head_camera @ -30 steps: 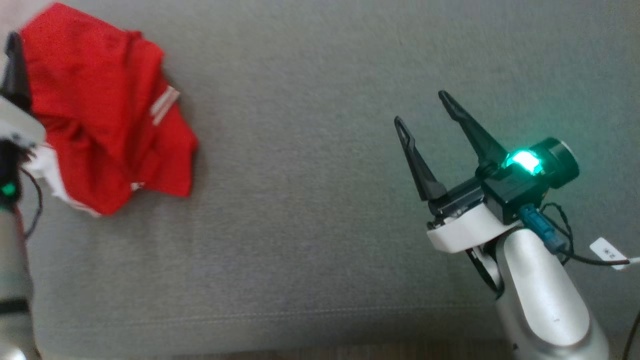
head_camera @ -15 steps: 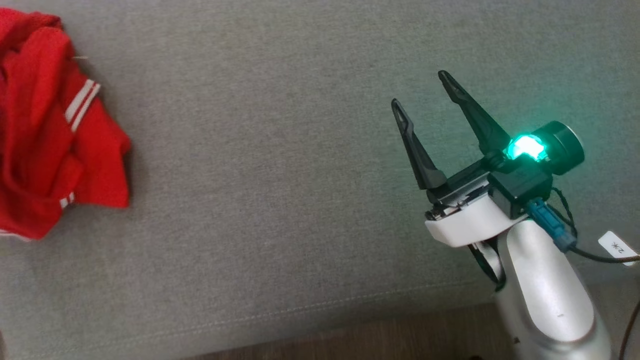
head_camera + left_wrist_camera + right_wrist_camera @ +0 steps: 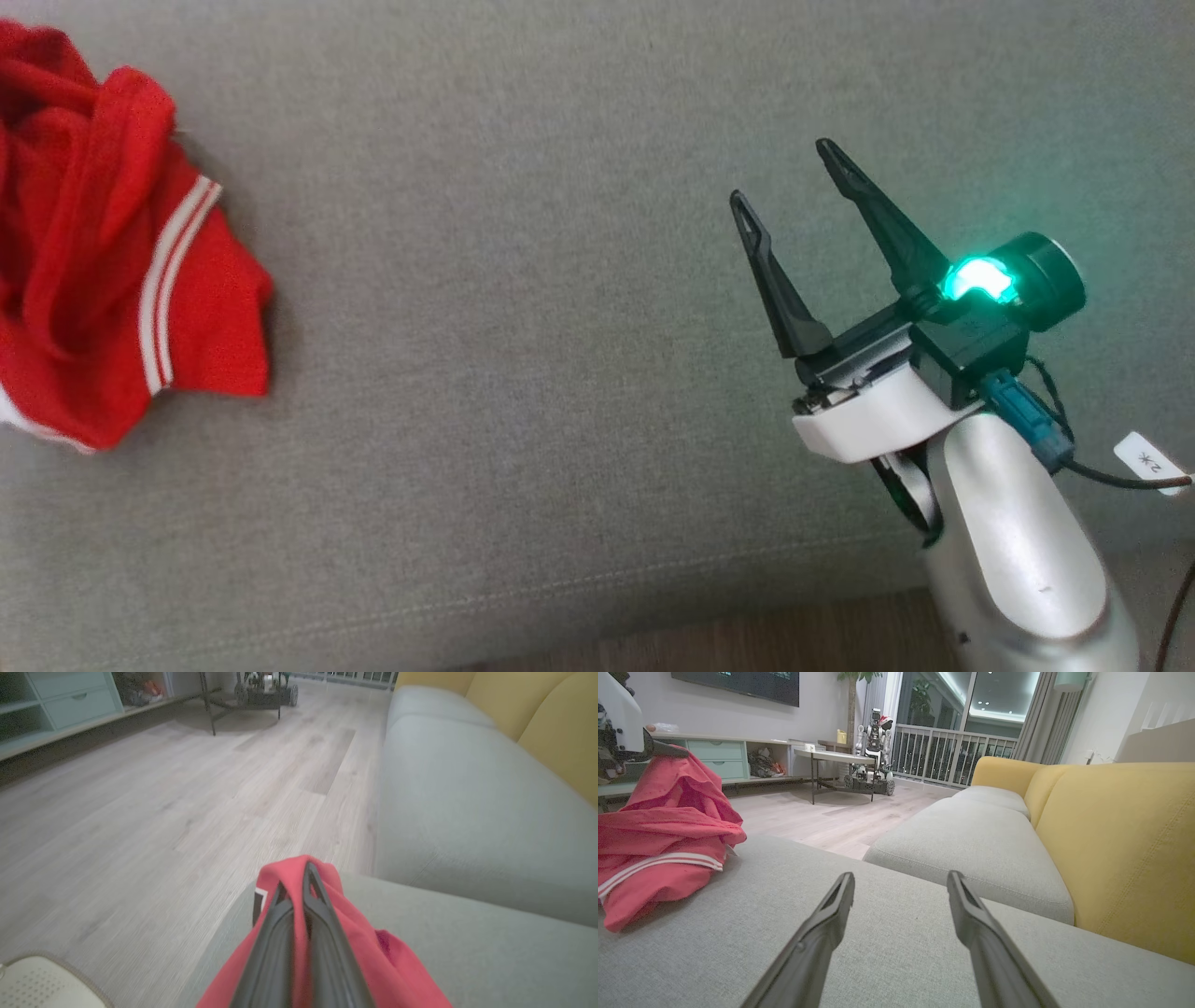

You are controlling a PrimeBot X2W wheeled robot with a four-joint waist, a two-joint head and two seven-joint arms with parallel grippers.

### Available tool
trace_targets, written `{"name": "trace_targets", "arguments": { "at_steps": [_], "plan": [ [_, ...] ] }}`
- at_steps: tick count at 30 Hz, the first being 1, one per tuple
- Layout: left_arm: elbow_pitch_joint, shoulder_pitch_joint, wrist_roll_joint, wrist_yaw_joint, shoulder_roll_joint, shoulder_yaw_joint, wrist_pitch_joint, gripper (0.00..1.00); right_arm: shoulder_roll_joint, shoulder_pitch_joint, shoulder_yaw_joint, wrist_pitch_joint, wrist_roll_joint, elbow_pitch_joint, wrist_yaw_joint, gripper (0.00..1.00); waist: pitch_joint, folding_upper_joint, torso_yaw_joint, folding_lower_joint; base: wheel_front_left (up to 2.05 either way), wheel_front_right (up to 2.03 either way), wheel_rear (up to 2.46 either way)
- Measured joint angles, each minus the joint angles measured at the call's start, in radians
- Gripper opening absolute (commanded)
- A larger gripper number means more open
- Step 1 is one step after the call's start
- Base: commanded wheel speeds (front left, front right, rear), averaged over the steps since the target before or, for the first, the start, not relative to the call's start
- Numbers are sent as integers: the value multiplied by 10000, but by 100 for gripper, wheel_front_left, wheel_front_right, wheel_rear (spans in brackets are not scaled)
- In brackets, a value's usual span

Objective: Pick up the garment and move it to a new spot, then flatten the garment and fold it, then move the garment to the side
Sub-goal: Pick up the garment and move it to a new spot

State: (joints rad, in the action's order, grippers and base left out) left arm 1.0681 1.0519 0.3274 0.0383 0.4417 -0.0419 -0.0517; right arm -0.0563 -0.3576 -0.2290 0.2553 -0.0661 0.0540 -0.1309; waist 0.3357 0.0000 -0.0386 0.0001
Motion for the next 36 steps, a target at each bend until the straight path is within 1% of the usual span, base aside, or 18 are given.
{"name": "trace_targets", "arguments": {
  "at_steps": [3, 5, 6, 9, 10, 14, 16, 20, 22, 24, 29, 31, 36],
  "plan": [
    [-211, 108, 54, 167, -117, 8, -560, 0, 0, 52, -17, 0, 165, 94, 0, 100, -387, 0, 54, 0, 0, 0, 0],
    [-334, 120, 111, 234, -201, 12, -709, 0, 0, 75, -17, 0, 215, 130, 0, 100, -523, 0, 66, 0, 0, 0, 0],
    [-625, 127, 219, 353, -456, 79, -855, 0, 0, 224, -19, 0, 326, 144, 0, 100, -798, 0, 85, 0, 0, 0, 0],
    [-1375, 80, 71, 518, -930, 656, -1066, 0, 0, 553, 4, 0, 441, 209, 0, 100, -1204, 0, 94, 0, 0, 0, 0],
    [-1684, 13, 73, 596, -1181, 777, -1024, 0, 0, 656, 15, 0, 491, 215, 0, 100, -1337, 0, 88, -1, 0, 0, 0],
    [-2959, -551, 290, 658, -2161, 1149, -681, 0, 0, 826, 19, 0, 677, 261, 0, 100, -1745, 0, -25, -1, 0, 0, 0],
    [-3720, -927, 282, 472, -2523, 1377, -614, 0, 0, 829, 8, 0, 729, 253, 0, 100, -1877, 0, -173, -1, 0, 0, 0],
    [-5001, -1490, 274, 82, -3315, 1783, -12, 0, 0, 829, 79, 0, 763, 207, 0, 100, -1998, 0, -571, -1, 0, 0, 0],
    [-5511, -1753, 276, -56, -3693, 2136, 247, 0, 2, 819, 142, 0, 828, 123, 0, 100, -1988, 0, -808, 0, 0, 0, 0],
    [-5848, -1972, 272, -249, -3919, 2508, 345, 0, 0, 808, 259, 0, 890, 15, 0, 100, -1930, 0, -1061, -1, 0, 0, 0],
    [-6071, -2200, 556, -871, -4082, 3072, 414, 0, 4, 594, 466, 0, 1091, -263, 0, 100, -1609, 0, -1766, -1, 0, 0, 0],
    [-6067, -2196, 754, -1145, -4090, 3471, 288, 0, 4, 386, 558, 0, 1160, -397, 0, 100, -1408, 0, -2059, 0, 0, 0, 0],
    [-5797, -2163, 2042, -2061, -4098, 4915, -546, 0, 6, -27, 631, 0, 1388, -648, 0, 100, -929, 0, -2806, 0, 0, 0, 0]
  ]
}}
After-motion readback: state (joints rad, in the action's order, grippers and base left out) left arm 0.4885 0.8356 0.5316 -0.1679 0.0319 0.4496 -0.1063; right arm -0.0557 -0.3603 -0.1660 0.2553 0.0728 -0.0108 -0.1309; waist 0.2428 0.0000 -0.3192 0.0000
